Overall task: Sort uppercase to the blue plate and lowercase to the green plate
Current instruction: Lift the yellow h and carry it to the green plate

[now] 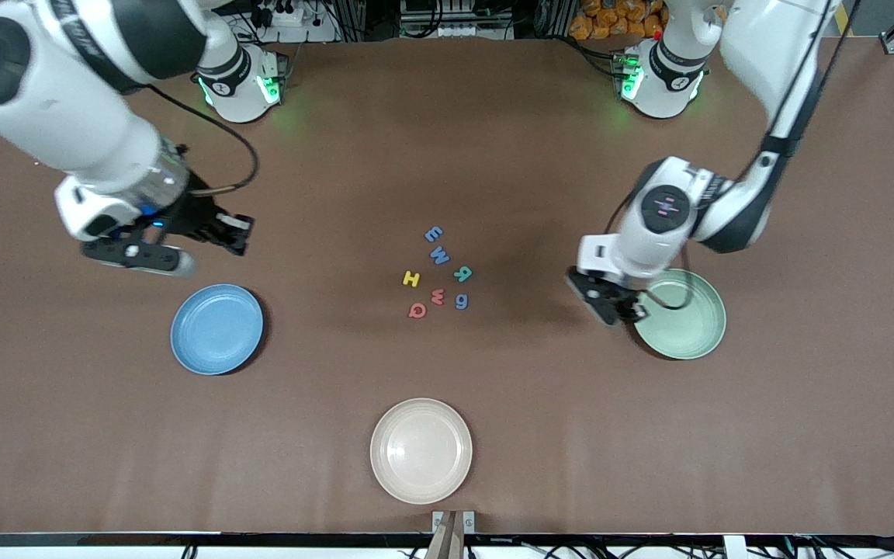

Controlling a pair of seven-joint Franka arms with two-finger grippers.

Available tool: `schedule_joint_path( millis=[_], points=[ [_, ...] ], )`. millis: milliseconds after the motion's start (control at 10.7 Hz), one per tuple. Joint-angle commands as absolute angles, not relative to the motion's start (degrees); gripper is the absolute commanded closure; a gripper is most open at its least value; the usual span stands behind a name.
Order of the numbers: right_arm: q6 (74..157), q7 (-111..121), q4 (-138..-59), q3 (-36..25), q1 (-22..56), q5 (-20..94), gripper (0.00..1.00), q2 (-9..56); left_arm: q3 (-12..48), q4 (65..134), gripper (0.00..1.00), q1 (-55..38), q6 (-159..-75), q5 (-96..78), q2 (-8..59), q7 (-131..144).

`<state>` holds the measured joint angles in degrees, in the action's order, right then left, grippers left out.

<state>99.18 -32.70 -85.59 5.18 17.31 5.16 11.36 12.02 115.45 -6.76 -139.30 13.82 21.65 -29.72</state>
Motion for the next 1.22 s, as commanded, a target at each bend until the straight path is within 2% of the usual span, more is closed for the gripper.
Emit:
schedule_joint_path(
  millis=[0,375,468,656,750,843,937,1124],
  points=[
    [102.9,-37.78,-87.34,5.8,22.13,5.63,0.79,13.97,4.08,115.49,1.0,-6.5,-135.71,5.57,20.21,-40.75],
    [122.48,-38.41,-104.56,9.66,29.86,5.1,0.58,14.85,2.29,116.46,1.0,-6.15,-135.7,-5.68,23.02,-41.66],
    [123.22,-37.89,-105.2,10.45,31.1,3.97,0.47,17.12,2.29,116.19,0.98,-6.24,-135.79,-6.15,23.2,-41.66],
    [127.06,-38.4,-105.55,12.21,34.44,-0.77,0.31,22.13,1.76,115.58,0.67,-6.15,-135.79,-6.15,22.85,-41.66],
    [129.53,-38.15,-105.82,12.48,35.85,-1.4,0.24,23.98,1.06,114.53,0.41,-6.15,-135.7,-6.15,22.85,-41.75],
    [131.73,-38.06,-105.99,12.83,37.08,-3.49,0.22,25.73,0.79,113.56,0.17,-6.24,-135.7,-5.98,22.85,-41.75],
    [133.49,-38.06,-106.17,13.18,37.87,-7.52,0.22,27.49,0.44,112.42,0.0,-6.15,-135.62,-5.19,22.59,-42.44],
    [136.21,-37.45,-107.57,13.88,37.97,-12.46,0.22,29.35,0.0,109.88,0.0,-6.15,-134.83,-5.53,22.06,-41.93]
  ],
)
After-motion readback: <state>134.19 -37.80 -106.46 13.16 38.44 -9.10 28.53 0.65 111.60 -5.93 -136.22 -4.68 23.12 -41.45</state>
